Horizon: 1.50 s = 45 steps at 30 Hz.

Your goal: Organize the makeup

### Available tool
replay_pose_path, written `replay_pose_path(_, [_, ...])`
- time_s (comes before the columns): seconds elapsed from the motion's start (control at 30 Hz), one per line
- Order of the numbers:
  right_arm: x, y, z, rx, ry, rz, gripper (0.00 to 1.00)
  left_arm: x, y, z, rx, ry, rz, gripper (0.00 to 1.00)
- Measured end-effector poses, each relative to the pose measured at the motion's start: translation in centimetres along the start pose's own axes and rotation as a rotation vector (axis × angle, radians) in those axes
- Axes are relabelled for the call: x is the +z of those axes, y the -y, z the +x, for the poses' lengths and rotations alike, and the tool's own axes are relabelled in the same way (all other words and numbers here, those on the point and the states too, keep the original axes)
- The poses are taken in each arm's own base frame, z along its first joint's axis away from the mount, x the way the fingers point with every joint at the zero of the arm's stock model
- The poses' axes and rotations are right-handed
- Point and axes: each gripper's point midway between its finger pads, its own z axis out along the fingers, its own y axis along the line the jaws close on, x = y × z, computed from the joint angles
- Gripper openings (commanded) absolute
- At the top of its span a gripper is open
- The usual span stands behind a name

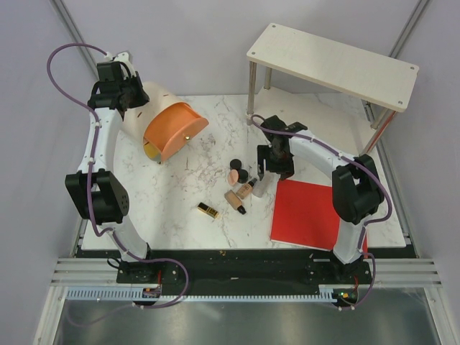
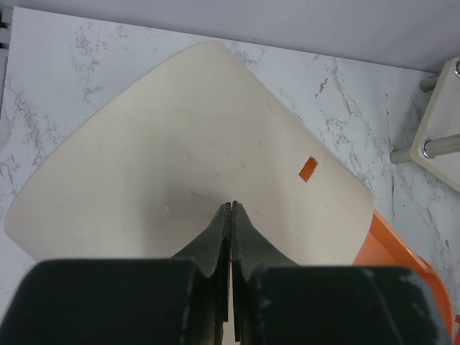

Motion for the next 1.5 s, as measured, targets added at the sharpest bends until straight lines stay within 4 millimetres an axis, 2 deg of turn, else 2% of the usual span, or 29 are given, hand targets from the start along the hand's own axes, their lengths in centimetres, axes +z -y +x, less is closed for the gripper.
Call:
replay_pose_path(0.13, [1.0,0.5,1.0,0.009,-0.038,0.016,0.79,0.0,0.3,0.1,0.0,-0.003,0.017,0.02])
replay_pose_path(0.37, [2.8,-0.7,0.4,0.048,-0.043,-0.028,0.76,0.1,0.5,0.1,0.001,-0.001,0.028,0.02])
replay_pose_path(0.57, [4.9,-0.8,0.5,0.056,-0.07,-0.023,0.65,0.2,0.7,0.1,0.002,0.002,0.042,0.02])
replay_pose_path(0.6, [5.2,-0.8,0.5,0.058,-0.074,-0.02,0.6,0.2,0.7,0.1,0.002,0.002,0.043,0.02])
replay_pose_path(0.63, [5.4,-0.8,0.6,0.056,-0.078,-0.017,0.41,0.2,0.7,0.1,0.002,0.002,0.043,0.02])
replay_pose_path(0.7, [5.8,-0.7,0.7,0.053,-0.085,-0.013,0.24,0.2,0.7,0.1,0.002,0.002,0.043,0.02])
replay_pose_path(0.73, [5.8,-0.7,0.7,0.054,-0.088,-0.013,0.12,0.2,0.7,0.1,0.002,0.002,0.043,0.02])
replay_pose_path(0.87, [5.7,-0.6,0.4,0.055,-0.076,-0.011,0.0,0.2,0.7,0.1,0.002,0.002,0.044,0.02])
replay_pose_path(1.07, [5.3,-0.3,-0.7,0.045,-0.04,0.01,0.0,0.2,0.7,0.1,0.002,0.002,0.044,0.02])
replay_pose_path(1.13, [4.5,-0.7,-1.9,0.039,-0.008,0.001,0.0,0.2,0.7,0.1,0.002,0.002,0.044,0.02])
replay_pose_path(1.23, [2.2,-1.9,-4.9,0.027,0.074,-0.037,0.0,0.2,0.7,0.1,0.002,0.002,0.044,0.02])
replay_pose_path(1.4, [-4.8,-6.2,-11.6,0.011,0.283,-0.189,0.0,0.2,0.8,0.1,0.002,0.001,0.049,0.02])
replay_pose_path(1.5, [-9.7,-9.1,-14.6,0.003,0.394,-0.316,0.0,0.2,0.8,0.1,0.002,0.0,0.052,0.02])
